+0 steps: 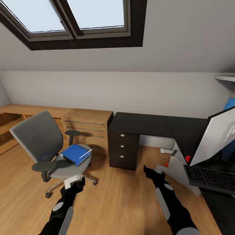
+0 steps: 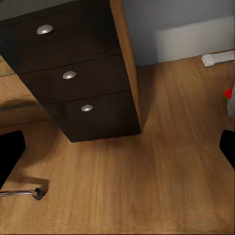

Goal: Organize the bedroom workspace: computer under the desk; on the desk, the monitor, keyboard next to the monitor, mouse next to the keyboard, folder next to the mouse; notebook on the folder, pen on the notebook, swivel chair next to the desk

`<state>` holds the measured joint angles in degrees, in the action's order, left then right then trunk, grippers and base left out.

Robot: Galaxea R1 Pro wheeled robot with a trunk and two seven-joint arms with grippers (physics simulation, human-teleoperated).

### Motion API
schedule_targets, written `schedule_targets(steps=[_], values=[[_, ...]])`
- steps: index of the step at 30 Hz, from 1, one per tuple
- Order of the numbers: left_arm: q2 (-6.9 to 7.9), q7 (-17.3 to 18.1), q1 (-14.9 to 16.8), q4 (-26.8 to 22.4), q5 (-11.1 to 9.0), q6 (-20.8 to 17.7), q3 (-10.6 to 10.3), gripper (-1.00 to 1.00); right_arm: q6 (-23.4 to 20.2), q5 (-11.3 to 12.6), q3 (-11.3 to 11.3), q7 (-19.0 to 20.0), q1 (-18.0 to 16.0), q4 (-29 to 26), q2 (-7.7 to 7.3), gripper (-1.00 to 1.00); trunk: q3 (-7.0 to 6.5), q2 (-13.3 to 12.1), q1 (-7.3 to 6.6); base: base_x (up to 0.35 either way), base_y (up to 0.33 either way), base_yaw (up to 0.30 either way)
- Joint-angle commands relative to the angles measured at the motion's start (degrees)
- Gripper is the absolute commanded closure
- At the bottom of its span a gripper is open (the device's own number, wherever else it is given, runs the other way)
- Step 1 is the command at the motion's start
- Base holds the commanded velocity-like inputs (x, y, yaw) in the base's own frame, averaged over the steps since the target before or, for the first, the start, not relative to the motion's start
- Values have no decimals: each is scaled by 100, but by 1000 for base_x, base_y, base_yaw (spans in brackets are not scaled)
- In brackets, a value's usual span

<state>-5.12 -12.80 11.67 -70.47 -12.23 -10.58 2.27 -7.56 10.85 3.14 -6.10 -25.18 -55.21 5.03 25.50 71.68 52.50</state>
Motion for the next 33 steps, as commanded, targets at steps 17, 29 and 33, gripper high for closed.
schedule_targets(steps=[17, 29, 33], values=[[-3, -20, -524, -569, -104, -251, -262, -100, -584, 489, 20, -49, 495, -508, -296, -100, -32, 2, 0, -73, -63, -69], [-14, -38, -525, -590, 483, -252, -263, -100, -566, 501, 14, -31, 496, -516, -314, -100, -79, 2, 0, -160, -297, -151], [-15, -39, -525, -584, 516, -257, -262, -100, -563, 505, 19, -35, 496, -523, -310, -100, -79, 2, 0, -72, -326, -10]])
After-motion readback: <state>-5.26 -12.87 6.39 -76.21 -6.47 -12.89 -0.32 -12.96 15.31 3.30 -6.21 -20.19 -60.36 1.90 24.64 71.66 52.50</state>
